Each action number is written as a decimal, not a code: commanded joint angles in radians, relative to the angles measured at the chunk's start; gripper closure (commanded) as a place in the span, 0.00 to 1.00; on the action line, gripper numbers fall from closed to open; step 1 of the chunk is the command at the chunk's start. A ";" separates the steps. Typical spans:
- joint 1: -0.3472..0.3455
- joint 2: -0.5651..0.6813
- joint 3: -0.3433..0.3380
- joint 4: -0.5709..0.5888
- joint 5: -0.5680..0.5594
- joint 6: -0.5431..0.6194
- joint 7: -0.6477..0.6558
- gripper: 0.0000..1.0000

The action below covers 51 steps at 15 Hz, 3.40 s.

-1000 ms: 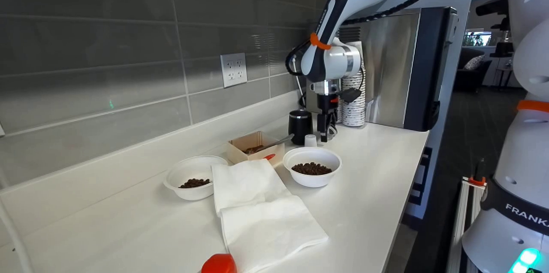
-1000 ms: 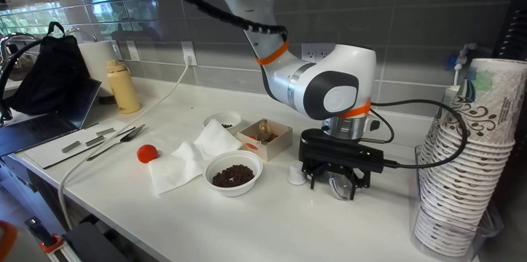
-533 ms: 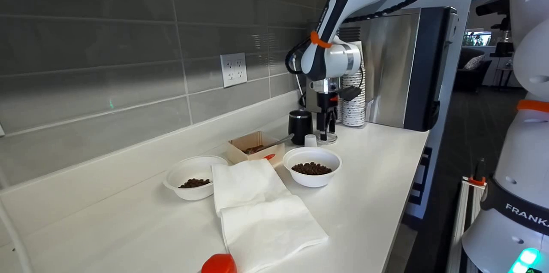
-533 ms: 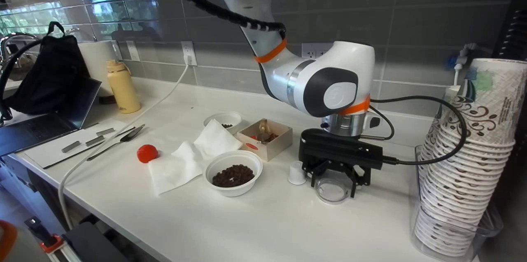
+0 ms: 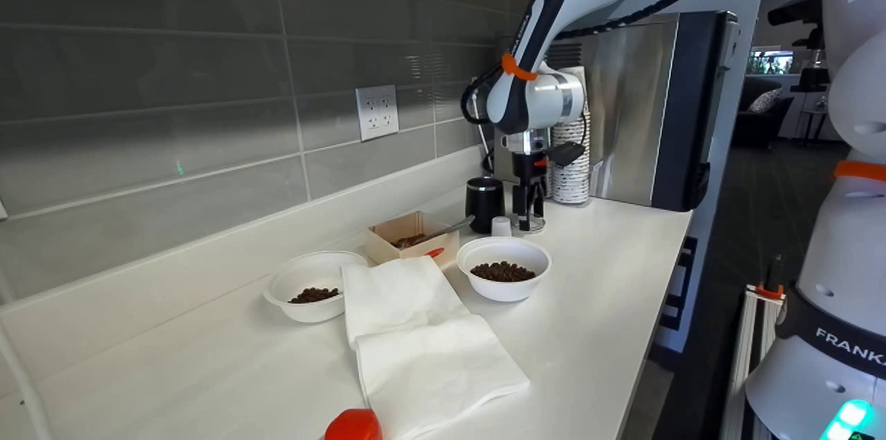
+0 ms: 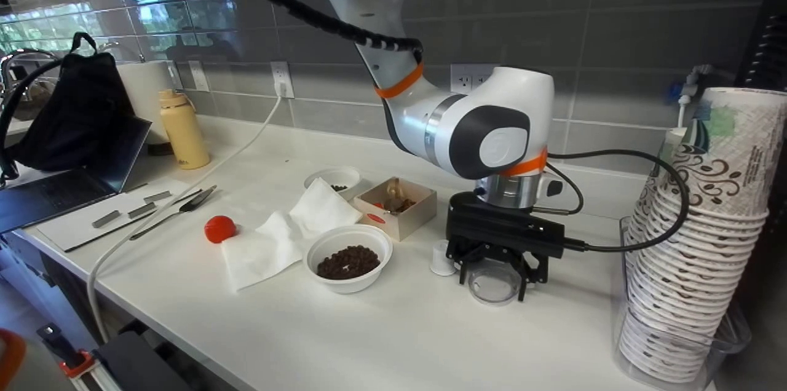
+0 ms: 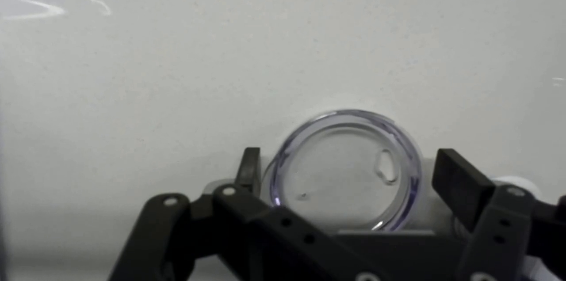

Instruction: Put the lid on the coffee mug

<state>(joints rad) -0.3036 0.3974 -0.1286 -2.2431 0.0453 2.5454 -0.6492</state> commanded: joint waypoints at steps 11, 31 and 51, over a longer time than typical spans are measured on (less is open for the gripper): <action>-0.003 -0.030 0.004 -0.070 -0.061 0.079 0.071 0.62; -0.042 -0.042 0.052 0.037 -0.044 -0.013 -0.127 0.00; -0.026 0.064 0.068 0.124 -0.075 -0.033 -0.150 0.00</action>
<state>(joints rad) -0.3261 0.4294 -0.0610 -2.1609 -0.0227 2.5426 -0.7837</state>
